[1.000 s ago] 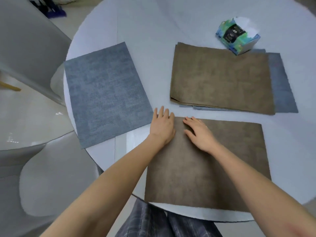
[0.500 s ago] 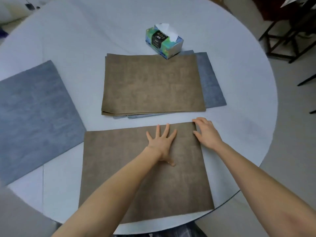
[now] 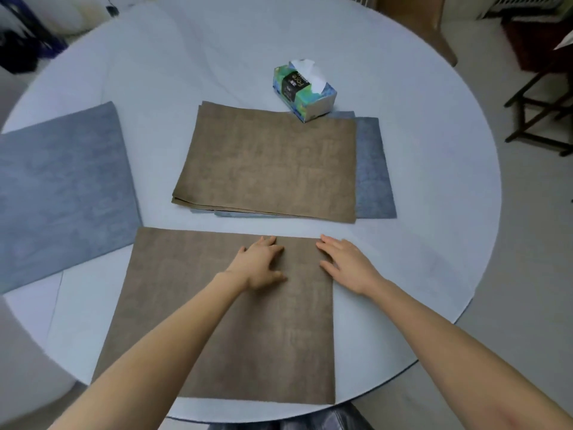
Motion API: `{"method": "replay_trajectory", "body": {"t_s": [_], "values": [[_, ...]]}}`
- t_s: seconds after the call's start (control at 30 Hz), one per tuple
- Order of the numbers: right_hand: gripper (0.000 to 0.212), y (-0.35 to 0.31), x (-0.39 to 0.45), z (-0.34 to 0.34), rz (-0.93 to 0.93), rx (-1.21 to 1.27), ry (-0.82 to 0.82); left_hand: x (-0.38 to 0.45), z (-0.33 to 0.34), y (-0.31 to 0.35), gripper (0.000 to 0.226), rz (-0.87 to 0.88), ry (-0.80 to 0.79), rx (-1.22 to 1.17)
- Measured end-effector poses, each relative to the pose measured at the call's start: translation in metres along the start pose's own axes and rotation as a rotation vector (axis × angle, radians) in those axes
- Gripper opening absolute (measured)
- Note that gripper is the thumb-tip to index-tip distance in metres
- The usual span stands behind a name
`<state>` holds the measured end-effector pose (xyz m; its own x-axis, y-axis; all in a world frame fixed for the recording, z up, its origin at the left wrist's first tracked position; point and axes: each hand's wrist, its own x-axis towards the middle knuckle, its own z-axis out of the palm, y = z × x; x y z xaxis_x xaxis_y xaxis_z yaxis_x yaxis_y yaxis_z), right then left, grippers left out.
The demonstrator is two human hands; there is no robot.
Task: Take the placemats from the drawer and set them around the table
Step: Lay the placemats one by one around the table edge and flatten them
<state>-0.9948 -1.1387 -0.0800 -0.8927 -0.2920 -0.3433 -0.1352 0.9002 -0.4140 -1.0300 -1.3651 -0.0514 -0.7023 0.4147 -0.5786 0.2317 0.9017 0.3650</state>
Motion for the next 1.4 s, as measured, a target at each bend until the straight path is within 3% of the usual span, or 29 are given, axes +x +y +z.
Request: {"method": "replay_trajectory", "body": {"t_s": [0.1,0.27,0.37,0.5,0.63,0.8,0.9,1.07,1.13,1.27,1.33,1.4], "values": [[0.039,0.007,-0.006,-0.02,0.211,0.188,0.233,-0.005,-0.02,0.0,0.057,-0.039,0.197,-0.309],[0.042,0.038,0.001,-0.055,0.455,0.228,0.266,0.0,-0.036,0.022,0.051,-0.111,0.251,-0.695],[0.053,0.055,0.013,-0.074,0.379,0.104,0.172,0.016,-0.036,0.04,0.05,-0.225,0.258,-0.959],[0.071,0.068,0.04,-0.09,0.137,-0.169,-0.012,0.046,-0.03,0.072,0.054,-0.489,0.252,-1.469],[0.09,0.079,0.07,-0.088,0.012,-0.312,-0.157,0.077,-0.035,0.105,0.044,-0.709,0.43,-1.817],[0.085,0.095,0.091,-0.084,-0.071,-0.352,-0.288,0.101,-0.041,0.128,0.011,-0.866,0.677,-1.963],[0.08,0.098,0.107,-0.093,-0.116,-0.364,-0.316,0.107,-0.046,0.128,0.019,-0.869,0.735,-2.076],[0.085,0.1,0.137,-0.105,-0.162,-0.391,-0.378,0.119,-0.054,0.122,0.019,-0.9,0.748,-2.121],[0.084,0.1,0.14,-0.106,-0.167,-0.39,-0.376,0.123,-0.056,0.12,0.008,-0.898,0.752,-2.146],[0.081,0.097,0.143,-0.11,-0.164,-0.414,-0.4,0.119,-0.054,0.117,0.031,-0.873,0.741,-2.129],[0.073,0.092,0.146,-0.119,-0.169,-0.492,-0.394,0.115,-0.052,0.115,0.024,-0.835,0.721,-2.138],[0.056,0.083,0.147,-0.126,-0.271,-0.685,-0.274,0.113,-0.051,0.111,0.018,-0.798,0.69,-2.165]]}}
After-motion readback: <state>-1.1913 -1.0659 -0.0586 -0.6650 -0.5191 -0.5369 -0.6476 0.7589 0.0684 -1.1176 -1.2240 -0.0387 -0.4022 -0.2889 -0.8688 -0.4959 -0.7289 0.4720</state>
